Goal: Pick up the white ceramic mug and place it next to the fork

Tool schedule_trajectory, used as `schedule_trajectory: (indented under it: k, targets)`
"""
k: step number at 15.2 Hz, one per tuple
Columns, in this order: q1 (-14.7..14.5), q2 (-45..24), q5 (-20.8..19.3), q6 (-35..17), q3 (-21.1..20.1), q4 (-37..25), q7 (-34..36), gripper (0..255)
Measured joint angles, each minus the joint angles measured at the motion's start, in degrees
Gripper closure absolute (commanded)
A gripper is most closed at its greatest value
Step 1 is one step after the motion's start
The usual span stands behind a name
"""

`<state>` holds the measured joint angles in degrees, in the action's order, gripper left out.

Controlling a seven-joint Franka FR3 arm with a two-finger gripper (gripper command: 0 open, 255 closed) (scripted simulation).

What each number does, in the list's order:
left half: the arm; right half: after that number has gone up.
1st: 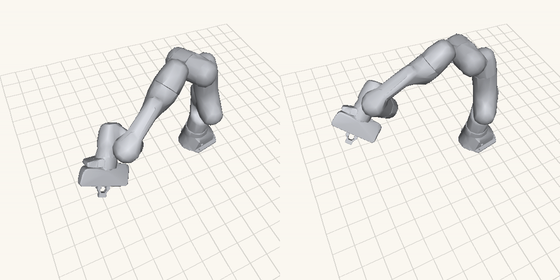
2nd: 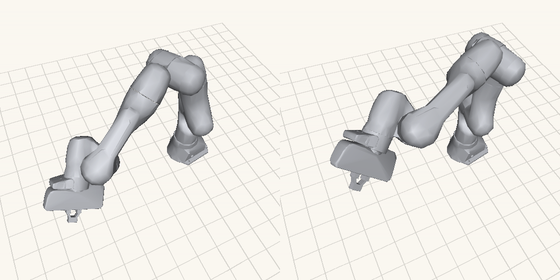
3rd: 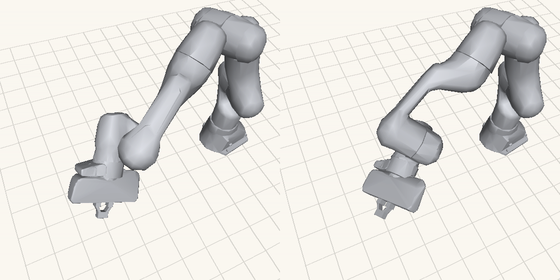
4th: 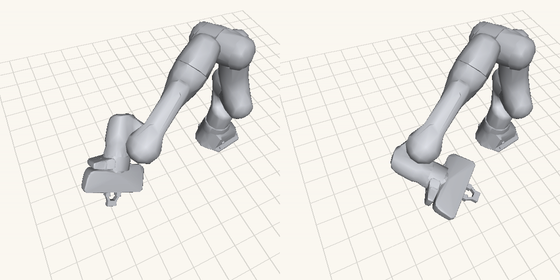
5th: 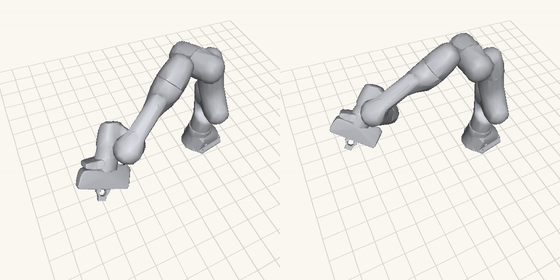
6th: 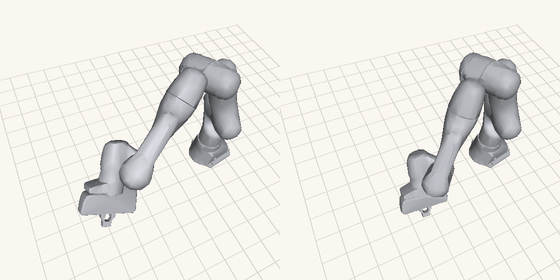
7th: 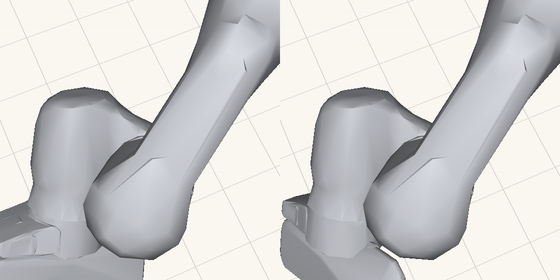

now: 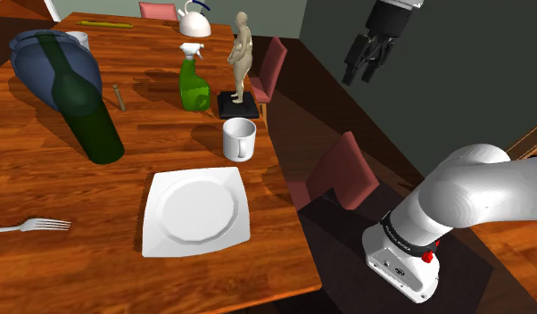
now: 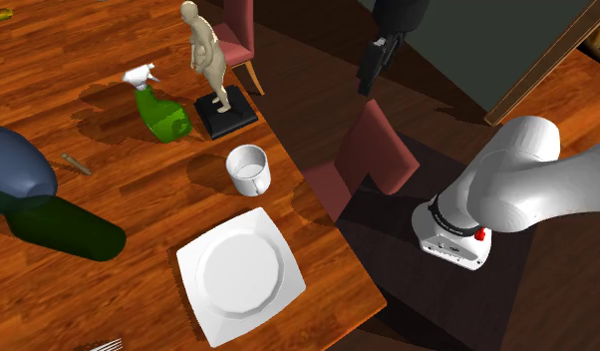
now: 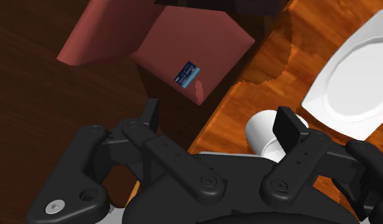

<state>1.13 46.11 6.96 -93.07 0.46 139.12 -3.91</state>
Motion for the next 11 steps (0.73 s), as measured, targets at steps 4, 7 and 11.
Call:
schedule_trajectory:
  k: [4,7,11]
  targets:
    - [-0.67,-2.1,1.12,-4.14,-2.29,1.4,1.91,0]
    - [-1.37,-5.77,2.19,-9.18,-5.15,1.82,4.38,0]
    - [-1.94,-12.17,2.98,-17.23,-8.87,2.2,7.5,0]
